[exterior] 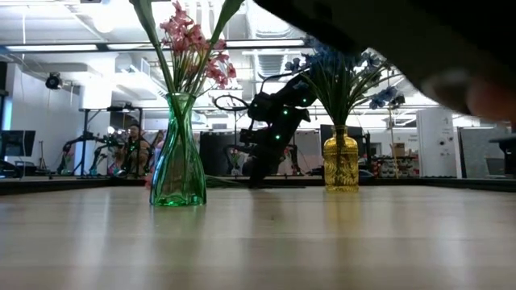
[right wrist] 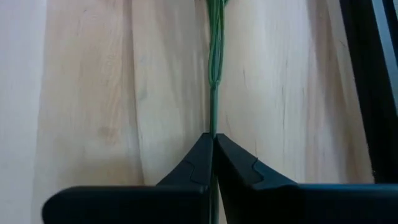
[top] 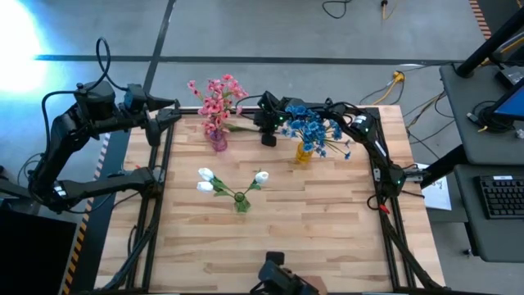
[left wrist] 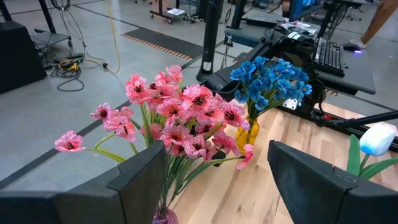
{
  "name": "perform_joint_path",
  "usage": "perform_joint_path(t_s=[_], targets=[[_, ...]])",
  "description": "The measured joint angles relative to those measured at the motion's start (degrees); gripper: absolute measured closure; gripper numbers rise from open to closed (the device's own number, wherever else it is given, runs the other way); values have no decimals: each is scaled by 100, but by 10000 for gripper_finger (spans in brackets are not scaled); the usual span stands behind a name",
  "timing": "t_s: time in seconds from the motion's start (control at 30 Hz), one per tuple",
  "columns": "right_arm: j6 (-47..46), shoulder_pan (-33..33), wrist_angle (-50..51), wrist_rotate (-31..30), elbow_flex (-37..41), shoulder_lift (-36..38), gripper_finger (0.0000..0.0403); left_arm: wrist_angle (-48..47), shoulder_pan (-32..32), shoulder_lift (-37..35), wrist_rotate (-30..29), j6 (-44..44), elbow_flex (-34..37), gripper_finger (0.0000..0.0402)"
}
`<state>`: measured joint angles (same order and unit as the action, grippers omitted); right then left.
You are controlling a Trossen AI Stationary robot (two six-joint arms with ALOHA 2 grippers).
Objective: Sort flowers into vase by color
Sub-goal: Put the pink flowers into the pink vase
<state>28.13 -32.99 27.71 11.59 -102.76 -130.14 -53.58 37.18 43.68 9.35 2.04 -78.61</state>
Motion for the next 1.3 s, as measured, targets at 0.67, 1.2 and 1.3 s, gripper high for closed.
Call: perform_joint_path(t_s=[0.67,1.2,1.3], targets=[[-633,-20,483,-554,-1317,93,394,0,1,0,0,0,0,134],[-972,-313,694,-583,-2517,100,394,0,1,0,0,0,0,134],[-1061,-385,687,-583,-2804,100,394,2,1,0,0,-2,0,134]])
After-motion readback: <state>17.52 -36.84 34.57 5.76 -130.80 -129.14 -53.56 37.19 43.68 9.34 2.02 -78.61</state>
